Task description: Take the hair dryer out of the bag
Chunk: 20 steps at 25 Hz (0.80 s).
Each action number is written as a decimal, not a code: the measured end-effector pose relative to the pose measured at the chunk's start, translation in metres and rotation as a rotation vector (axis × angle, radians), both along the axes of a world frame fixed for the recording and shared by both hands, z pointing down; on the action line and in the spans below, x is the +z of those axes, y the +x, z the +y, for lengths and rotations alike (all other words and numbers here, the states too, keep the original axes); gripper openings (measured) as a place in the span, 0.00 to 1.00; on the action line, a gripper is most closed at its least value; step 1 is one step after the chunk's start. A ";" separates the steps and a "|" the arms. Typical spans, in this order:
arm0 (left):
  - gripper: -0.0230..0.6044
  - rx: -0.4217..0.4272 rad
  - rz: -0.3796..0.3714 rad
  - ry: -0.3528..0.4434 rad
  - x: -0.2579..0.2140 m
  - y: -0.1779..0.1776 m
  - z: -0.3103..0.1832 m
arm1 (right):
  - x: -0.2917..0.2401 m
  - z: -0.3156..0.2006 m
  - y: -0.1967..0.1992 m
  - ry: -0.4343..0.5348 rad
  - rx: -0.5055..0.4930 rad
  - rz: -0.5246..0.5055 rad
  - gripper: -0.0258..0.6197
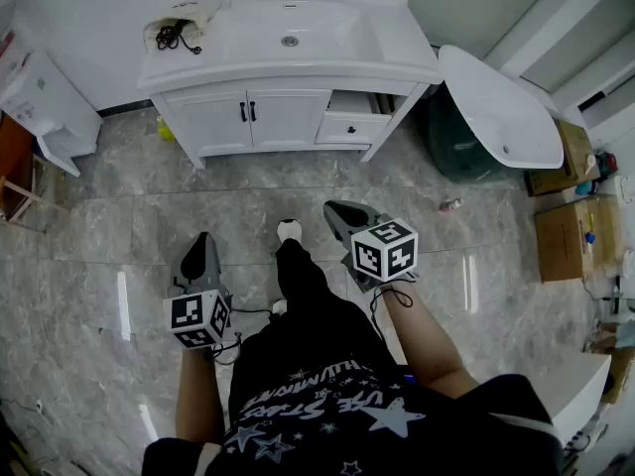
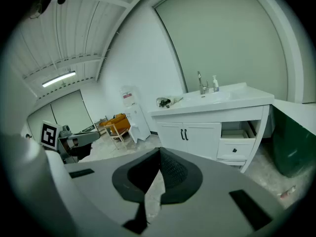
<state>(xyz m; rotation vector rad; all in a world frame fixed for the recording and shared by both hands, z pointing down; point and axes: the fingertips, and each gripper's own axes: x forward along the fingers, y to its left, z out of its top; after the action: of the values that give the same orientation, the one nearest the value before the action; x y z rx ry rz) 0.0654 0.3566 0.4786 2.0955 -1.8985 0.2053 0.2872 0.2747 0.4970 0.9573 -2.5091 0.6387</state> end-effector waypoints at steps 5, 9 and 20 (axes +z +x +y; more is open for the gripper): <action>0.07 0.008 0.008 -0.002 -0.001 0.005 0.007 | -0.004 0.007 0.002 0.006 0.009 0.007 0.04; 0.07 0.010 0.012 0.000 0.001 0.004 0.008 | -0.003 0.006 0.003 0.009 0.021 0.009 0.04; 0.08 -0.008 -0.015 0.032 -0.007 -0.030 -0.036 | -0.022 -0.056 -0.013 0.040 0.114 -0.073 0.04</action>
<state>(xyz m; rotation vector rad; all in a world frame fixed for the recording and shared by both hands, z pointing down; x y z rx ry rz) 0.0354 0.3206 0.4711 2.1125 -1.9306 0.1902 0.2740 0.2189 0.4751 1.1175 -2.5540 0.6720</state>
